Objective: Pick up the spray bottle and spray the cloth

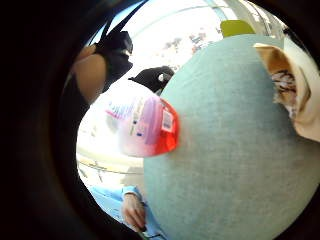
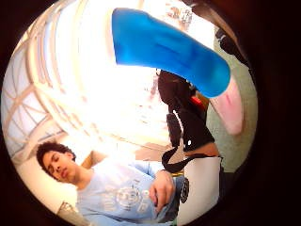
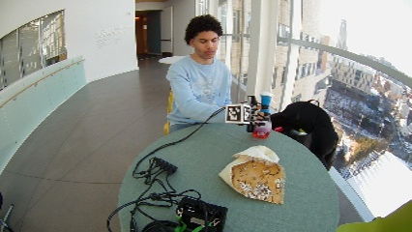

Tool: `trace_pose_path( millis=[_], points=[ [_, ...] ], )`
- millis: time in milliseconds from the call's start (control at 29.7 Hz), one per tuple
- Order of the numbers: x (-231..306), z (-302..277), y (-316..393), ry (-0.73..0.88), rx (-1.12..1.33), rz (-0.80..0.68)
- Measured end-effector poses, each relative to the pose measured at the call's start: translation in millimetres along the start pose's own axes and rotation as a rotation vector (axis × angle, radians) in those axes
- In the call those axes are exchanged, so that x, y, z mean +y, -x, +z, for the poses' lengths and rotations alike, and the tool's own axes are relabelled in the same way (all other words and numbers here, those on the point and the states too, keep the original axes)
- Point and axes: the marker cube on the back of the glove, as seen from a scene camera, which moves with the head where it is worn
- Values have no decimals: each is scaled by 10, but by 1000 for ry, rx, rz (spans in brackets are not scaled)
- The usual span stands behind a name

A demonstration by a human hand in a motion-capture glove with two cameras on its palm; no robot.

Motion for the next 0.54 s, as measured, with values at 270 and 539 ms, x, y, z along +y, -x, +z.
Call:
trace_pose_path(
  millis=[270, 539],
  points=[
    [859, -608, -340, 14, 359, 50],
    [1219, -761, -600, 19, 472, 59]
  ],
)
